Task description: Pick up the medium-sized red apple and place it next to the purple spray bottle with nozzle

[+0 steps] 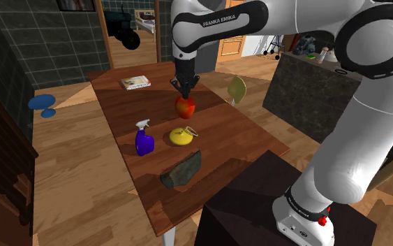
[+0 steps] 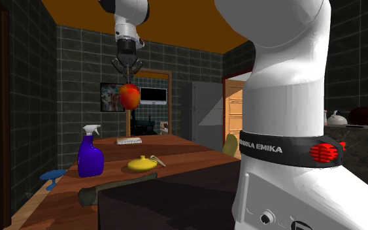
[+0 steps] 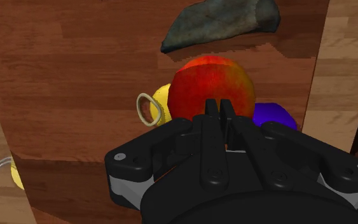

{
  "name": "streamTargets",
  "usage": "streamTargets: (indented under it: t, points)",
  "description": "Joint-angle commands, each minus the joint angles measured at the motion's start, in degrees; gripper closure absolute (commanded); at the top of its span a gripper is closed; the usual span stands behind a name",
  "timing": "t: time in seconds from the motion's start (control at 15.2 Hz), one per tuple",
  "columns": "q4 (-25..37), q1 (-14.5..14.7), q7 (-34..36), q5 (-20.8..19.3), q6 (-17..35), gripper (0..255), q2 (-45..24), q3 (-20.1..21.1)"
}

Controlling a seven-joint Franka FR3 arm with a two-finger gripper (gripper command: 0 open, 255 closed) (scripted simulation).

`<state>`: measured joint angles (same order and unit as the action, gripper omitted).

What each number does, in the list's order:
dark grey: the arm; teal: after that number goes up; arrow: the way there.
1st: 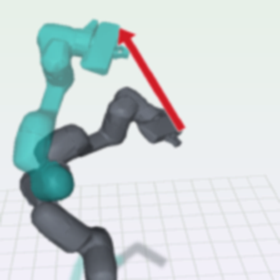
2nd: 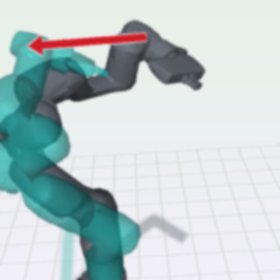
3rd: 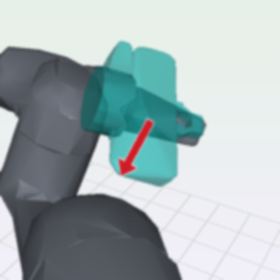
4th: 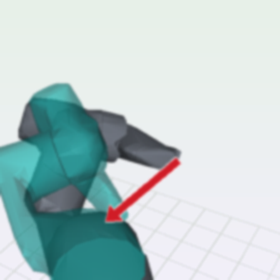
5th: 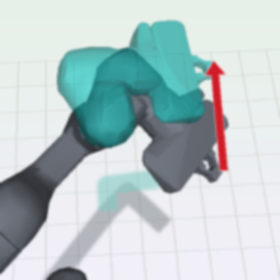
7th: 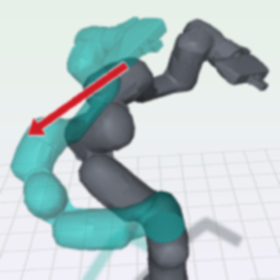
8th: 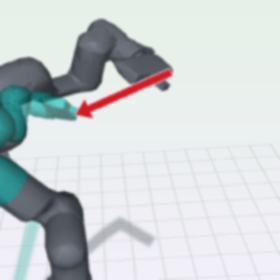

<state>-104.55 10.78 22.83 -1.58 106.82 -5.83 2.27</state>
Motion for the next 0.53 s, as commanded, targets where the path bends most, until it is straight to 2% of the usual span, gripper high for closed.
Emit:
streamTargets:
  t: [0.0,0.46]
  points:
    - [3.5,1.1,2.0,-0.1,-0.9,255,-2.7,0.9]
    - [19.2,5.8,9.2,-1.1,-5.5,255,-13.9,3.5]
